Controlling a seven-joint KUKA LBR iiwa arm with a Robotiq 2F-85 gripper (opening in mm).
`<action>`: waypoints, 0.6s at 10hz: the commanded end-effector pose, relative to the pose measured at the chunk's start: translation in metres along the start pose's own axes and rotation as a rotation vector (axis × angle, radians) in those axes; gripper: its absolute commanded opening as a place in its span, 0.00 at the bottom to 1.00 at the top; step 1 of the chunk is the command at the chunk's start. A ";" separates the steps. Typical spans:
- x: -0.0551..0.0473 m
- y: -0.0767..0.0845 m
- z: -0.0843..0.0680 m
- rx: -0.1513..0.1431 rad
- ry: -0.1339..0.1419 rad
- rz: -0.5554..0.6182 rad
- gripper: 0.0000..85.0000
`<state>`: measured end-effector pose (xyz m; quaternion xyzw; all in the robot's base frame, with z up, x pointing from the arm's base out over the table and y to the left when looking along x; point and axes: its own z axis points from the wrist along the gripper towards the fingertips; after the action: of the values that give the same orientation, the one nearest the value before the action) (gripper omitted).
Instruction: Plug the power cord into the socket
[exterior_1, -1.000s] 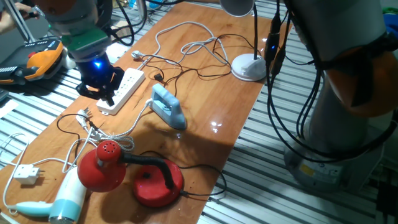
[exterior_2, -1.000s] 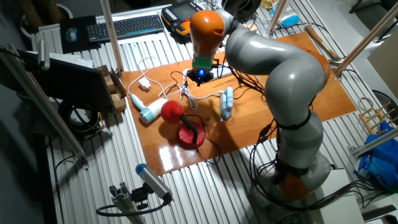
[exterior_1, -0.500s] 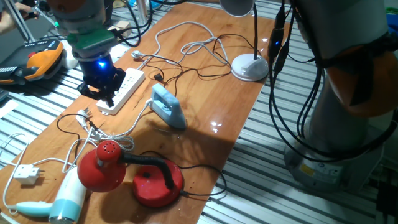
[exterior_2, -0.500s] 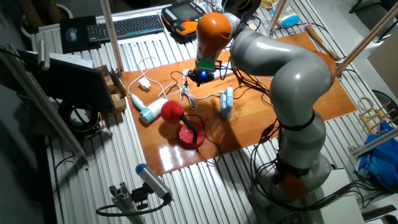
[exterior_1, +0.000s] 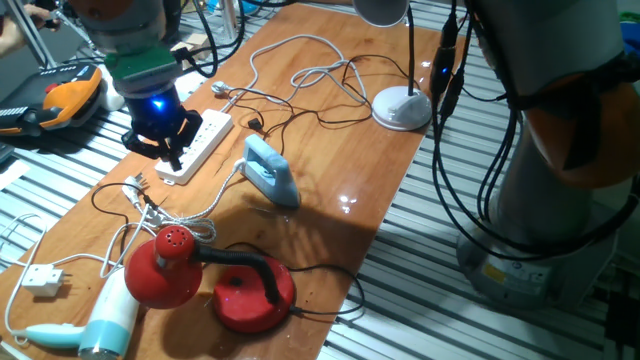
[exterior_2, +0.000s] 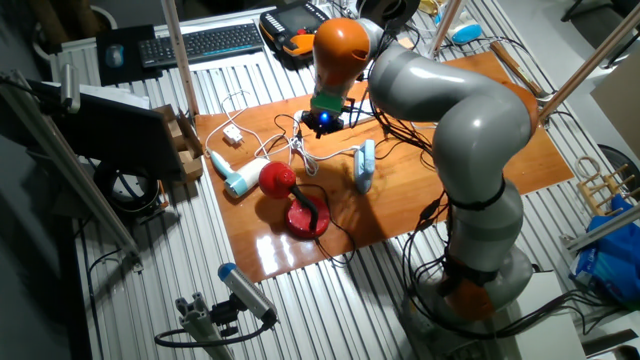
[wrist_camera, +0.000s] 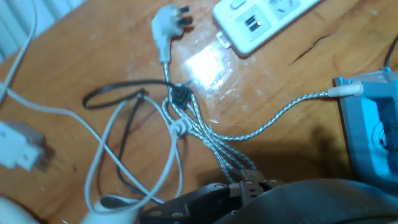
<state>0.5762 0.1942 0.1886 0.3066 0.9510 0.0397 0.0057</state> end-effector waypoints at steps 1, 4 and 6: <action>0.000 0.001 0.000 -0.006 -0.027 0.323 0.00; -0.001 0.005 -0.003 0.020 -0.051 0.392 0.00; 0.000 0.011 -0.001 0.029 -0.061 0.403 0.00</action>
<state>0.5827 0.2037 0.1899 0.4059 0.9135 0.0193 0.0207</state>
